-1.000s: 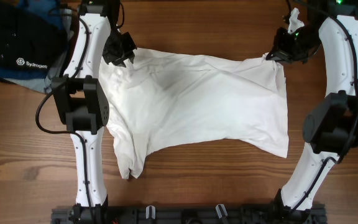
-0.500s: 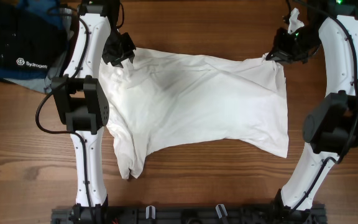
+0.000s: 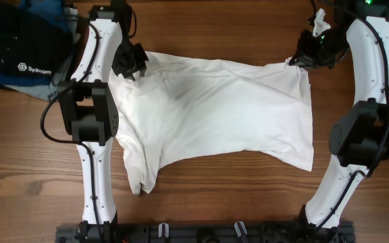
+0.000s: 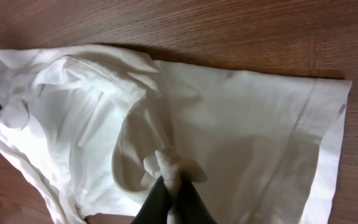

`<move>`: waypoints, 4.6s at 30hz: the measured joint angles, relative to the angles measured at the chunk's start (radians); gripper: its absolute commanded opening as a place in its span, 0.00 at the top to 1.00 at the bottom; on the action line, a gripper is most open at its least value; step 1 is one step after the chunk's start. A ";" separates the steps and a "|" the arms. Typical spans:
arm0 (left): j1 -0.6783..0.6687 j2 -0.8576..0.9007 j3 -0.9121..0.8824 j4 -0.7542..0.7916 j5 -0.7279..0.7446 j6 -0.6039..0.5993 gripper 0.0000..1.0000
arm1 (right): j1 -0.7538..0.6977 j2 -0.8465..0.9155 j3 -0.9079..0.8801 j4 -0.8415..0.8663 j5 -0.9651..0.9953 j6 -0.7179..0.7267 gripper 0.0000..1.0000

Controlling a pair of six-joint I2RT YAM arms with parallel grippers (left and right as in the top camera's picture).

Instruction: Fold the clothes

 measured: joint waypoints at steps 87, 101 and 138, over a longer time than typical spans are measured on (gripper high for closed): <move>-0.034 -0.248 0.092 0.329 -0.342 -0.019 0.96 | 0.000 0.000 0.001 0.723 0.151 -0.098 0.96; 0.066 -0.248 0.092 0.488 -0.350 0.031 0.96 | 0.000 0.000 0.001 0.816 0.163 -0.148 0.96; -0.035 0.058 0.092 0.274 0.050 0.050 0.90 | 0.108 0.000 0.001 0.594 0.131 -0.171 0.95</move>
